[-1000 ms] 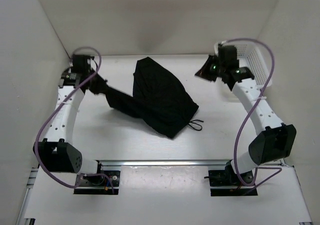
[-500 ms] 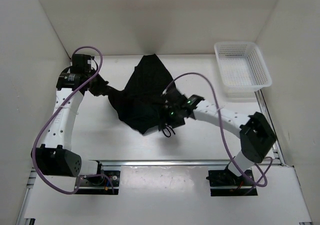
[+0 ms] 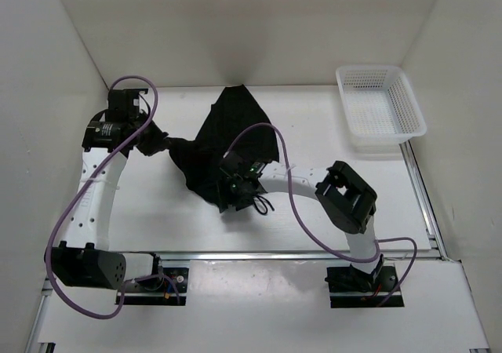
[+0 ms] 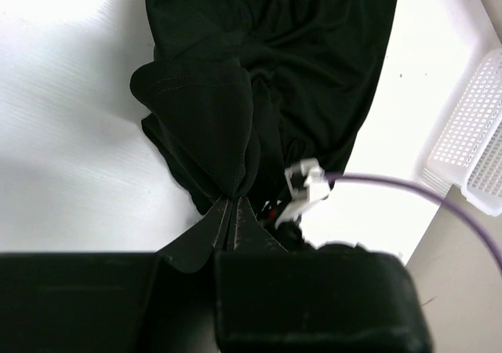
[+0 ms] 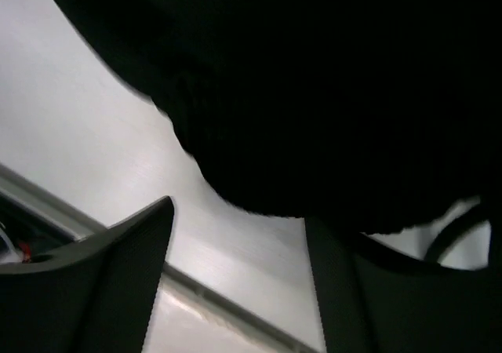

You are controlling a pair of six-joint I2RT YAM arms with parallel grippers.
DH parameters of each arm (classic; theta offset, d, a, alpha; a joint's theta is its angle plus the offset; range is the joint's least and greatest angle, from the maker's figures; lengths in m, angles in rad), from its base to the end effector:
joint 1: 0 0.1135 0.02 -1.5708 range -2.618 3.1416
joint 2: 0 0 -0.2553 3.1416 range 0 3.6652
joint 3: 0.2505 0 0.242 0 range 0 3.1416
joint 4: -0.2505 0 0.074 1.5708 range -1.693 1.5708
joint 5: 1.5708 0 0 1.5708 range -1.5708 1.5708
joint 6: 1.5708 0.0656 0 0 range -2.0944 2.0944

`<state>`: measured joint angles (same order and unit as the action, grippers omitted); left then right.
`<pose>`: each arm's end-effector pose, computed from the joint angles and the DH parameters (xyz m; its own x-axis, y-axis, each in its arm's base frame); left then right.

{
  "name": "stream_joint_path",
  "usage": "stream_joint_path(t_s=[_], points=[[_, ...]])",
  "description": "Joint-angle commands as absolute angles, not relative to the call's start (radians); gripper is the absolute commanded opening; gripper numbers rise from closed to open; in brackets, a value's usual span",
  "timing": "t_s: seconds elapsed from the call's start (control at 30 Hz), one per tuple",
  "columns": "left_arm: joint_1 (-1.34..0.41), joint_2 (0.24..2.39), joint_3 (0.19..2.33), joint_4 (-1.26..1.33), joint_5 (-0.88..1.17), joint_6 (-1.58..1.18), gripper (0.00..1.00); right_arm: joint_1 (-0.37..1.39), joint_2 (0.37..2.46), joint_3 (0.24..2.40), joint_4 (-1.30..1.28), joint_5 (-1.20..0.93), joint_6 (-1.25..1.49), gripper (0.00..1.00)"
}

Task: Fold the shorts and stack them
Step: Flatten the shorts out

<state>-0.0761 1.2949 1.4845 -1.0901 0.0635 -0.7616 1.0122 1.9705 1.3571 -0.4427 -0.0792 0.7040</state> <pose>0.2550 -0.0236 0.3530 -0.6450 -0.6415 -0.4153 -0.4558 0.7591 -0.4647 0.2151 0.3540 0.1414 -0.9122 -0.2420 -0.3307 -0.3615 0.8553 0.3711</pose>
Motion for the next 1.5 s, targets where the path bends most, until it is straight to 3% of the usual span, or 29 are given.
stream_joint_path(t_s=[0.0,0.07,0.1,0.13,0.4,0.53,0.57,0.63,0.67,0.77,0.9,1.17,1.27,1.3,1.33,1.37,1.43,1.47], points=[[-0.080,1.238,1.476,-1.108,0.052,-0.749,0.10,1.005,2.028,1.457,-0.388,-0.043,0.755,0.62],[-0.080,1.238,1.476,-1.108,0.052,-0.749,0.10,0.996,2.040,1.489,-0.420,0.058,0.767,0.31],[-0.080,1.229,1.476,-1.118,0.052,-0.749,0.10,0.986,2.040,1.489,-0.435,0.084,0.767,0.04],[-0.080,1.229,1.476,-1.118,0.052,-0.738,0.10,0.953,1.999,1.489,-0.436,0.103,0.776,0.00],[-0.080,1.265,1.517,-1.109,0.063,-0.729,0.10,0.675,1.640,1.327,-0.436,0.184,0.675,0.00],[-0.080,1.266,1.517,-1.098,0.074,-0.729,0.10,0.690,1.598,1.327,-0.445,0.060,0.592,0.00],[-0.080,1.266,1.506,-1.098,0.074,-0.729,0.10,0.715,1.598,1.327,-0.454,0.049,0.572,0.15],[-0.080,1.266,1.497,-1.089,0.074,-0.729,0.10,0.822,1.646,1.367,-0.491,0.060,0.516,0.34],[-0.080,1.266,1.497,-1.089,0.074,-0.729,0.10,0.865,1.663,1.382,-0.505,0.119,0.499,0.51],[-0.080,1.255,1.486,-1.100,0.063,-0.729,0.10,1.014,1.761,1.469,-0.570,0.225,0.446,0.70],[-0.080,1.244,1.486,-1.121,0.031,-0.729,0.10,1.109,1.907,1.575,-0.594,0.313,0.426,0.75],[-0.080,1.224,1.496,-1.141,0.003,-0.729,0.10,1.109,2.146,1.750,-0.612,0.397,0.417,0.76],[-0.080,1.215,1.486,-1.141,0.003,-0.729,0.10,1.109,2.193,1.776,-0.623,0.455,0.428,0.68],[-0.080,1.215,1.486,-1.141,0.003,-0.729,0.10,1.109,2.194,1.776,-0.623,0.468,0.428,0.60],[-0.080,1.215,1.486,-1.141,0.003,-0.729,0.10,1.109,2.194,1.776,-0.632,0.468,0.428,0.36],[-0.080,1.215,1.486,-1.141,0.003,-0.729,0.10,1.109,2.194,1.767,-0.632,0.468,0.428,0.23],[-0.080,1.215,1.486,-1.141,0.003,-0.729,0.10,1.086,2.131,1.735,-0.632,0.468,0.437,0.00],[-0.080,1.215,1.486,-1.141,0.003,-0.729,0.10,1.077,2.103,1.694,-0.632,0.468,0.437,0.00]])
